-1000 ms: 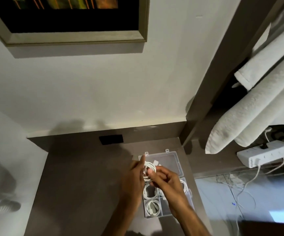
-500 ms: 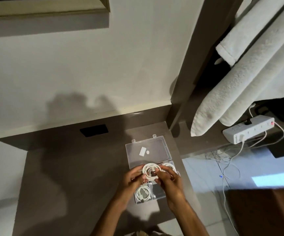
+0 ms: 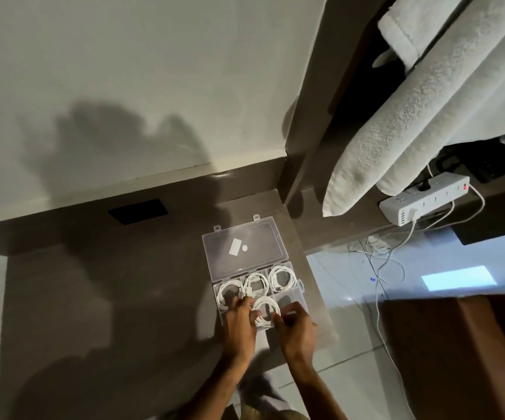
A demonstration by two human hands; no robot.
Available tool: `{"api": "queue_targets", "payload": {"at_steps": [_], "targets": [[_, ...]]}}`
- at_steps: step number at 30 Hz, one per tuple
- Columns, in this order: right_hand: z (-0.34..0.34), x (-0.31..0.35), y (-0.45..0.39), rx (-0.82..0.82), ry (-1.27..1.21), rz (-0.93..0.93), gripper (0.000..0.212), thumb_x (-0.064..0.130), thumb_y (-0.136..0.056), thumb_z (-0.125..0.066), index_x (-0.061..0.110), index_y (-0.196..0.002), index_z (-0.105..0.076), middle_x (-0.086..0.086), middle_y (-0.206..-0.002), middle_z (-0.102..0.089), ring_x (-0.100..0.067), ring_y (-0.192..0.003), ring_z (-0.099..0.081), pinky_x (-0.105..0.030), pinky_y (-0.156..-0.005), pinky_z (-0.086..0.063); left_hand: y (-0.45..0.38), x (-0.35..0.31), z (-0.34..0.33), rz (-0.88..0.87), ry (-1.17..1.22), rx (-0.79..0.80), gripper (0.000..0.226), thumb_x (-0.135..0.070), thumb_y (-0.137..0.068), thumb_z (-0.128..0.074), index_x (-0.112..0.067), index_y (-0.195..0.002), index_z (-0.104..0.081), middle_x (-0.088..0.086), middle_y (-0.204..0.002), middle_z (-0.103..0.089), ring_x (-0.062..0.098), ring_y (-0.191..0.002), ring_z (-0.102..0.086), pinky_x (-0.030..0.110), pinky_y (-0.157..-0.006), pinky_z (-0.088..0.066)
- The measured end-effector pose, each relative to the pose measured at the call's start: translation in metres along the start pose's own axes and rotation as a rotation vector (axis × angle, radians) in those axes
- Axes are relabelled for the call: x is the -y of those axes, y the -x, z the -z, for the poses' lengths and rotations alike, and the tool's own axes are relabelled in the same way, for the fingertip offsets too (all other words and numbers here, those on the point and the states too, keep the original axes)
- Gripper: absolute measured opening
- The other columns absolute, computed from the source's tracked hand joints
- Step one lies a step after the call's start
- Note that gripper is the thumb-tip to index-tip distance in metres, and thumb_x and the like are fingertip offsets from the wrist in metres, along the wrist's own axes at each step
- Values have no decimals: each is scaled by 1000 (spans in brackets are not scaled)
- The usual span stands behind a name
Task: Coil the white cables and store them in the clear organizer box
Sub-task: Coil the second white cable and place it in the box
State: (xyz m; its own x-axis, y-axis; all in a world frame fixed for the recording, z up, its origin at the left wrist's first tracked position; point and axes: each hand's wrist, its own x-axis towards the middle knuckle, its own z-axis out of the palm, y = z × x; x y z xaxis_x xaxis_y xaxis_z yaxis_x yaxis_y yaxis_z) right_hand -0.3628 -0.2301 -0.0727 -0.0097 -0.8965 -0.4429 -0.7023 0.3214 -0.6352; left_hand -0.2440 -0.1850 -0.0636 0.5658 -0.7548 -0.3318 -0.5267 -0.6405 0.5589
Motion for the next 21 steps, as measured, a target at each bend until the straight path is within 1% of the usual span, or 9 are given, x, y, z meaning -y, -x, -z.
{"api": "queue_targets", "payload": {"at_steps": [2,3,5,7,8,11,13,18,21], "targets": [[-6,0,2,-1,84,47,10,16,-95,-79,19,-91,-70,6,-80,-79,-6,-68,-74,-28,-66,-66,3,2,-5,-35,-7,17,26,-11,-96,-65,-18,-121,-66,3,-119,-70,13,-100,-70,6,-79,-50],[-8,0,3,-9,137,73,6,14,-98,-75,18,-95,-71,2,-86,-81,-12,-72,-76,-33,-69,-67,4,3,-8,-57,-26,25,27,-7,-96,-64,-18,-121,-65,1,-120,-69,7,-99,-69,2,-76,-49],[-11,2,4,-17,232,116,5,14,-101,-68,17,-99,-71,-2,-92,-81,-18,-75,-76,-37,-69,-67,7,5,-11,-87,-75,30,30,-11,-95,-66,-22,-123,-65,-4,-123,-69,6,-103,-69,11,-79,-56],[-14,4,6,7,312,144,7,15,-102,-65,16,-102,-72,-3,-97,-80,-19,-77,-76,-36,-70,-67,9,5,-8,-112,-172,27,30,-22,-94,-67,-28,-123,-63,-6,-122,-70,11,-109,-68,23,-80,-60],[-15,4,7,25,358,157,7,15,-101,-67,15,-105,-73,-4,-103,-78,-19,-78,-76,-35,-71,-67,8,4,-7,-113,-212,38,30,-23,-94,-67,-30,-122,-61,-7,-122,-69,12,-108,-68,25,-79,-61],[-17,2,8,40,489,175,18,20,-95,-78,13,-111,-78,-7,-124,-65,-20,-84,-74,-28,-73,-66,7,3,-12,-144,-222,37,37,-19,-94,-67,-30,-128,-57,-6,-126,-66,11,-103,-71,24,-81,-61],[-17,2,8,43,491,162,23,22,-95,-79,12,-115,-77,-8,-126,-64,-20,-84,-73,-26,-70,-63,4,0,-16,-172,-207,28,38,-20,-96,-65,-28,-132,-56,-5,-130,-65,10,-107,-69,23,-85,-61],[-20,-1,7,80,485,149,37,19,-93,-79,11,-127,-66,-12,-131,-60,-28,-83,-74,-34,-65,-65,-1,-2,-21,-171,-212,46,26,-26,-98,-61,-25,-124,-59,-3,-125,-65,11,-103,-70,25,-85,-61],[-16,-6,6,79,465,168,28,23,-99,-71,17,-127,-66,-6,-129,-64,-23,-86,-75,-32,-68,-66,-2,1,-22,-207,-235,67,27,-25,-97,-64,-27,-123,-62,-7,-127,-67,8,-109,-68,23,-89,-59]]}}
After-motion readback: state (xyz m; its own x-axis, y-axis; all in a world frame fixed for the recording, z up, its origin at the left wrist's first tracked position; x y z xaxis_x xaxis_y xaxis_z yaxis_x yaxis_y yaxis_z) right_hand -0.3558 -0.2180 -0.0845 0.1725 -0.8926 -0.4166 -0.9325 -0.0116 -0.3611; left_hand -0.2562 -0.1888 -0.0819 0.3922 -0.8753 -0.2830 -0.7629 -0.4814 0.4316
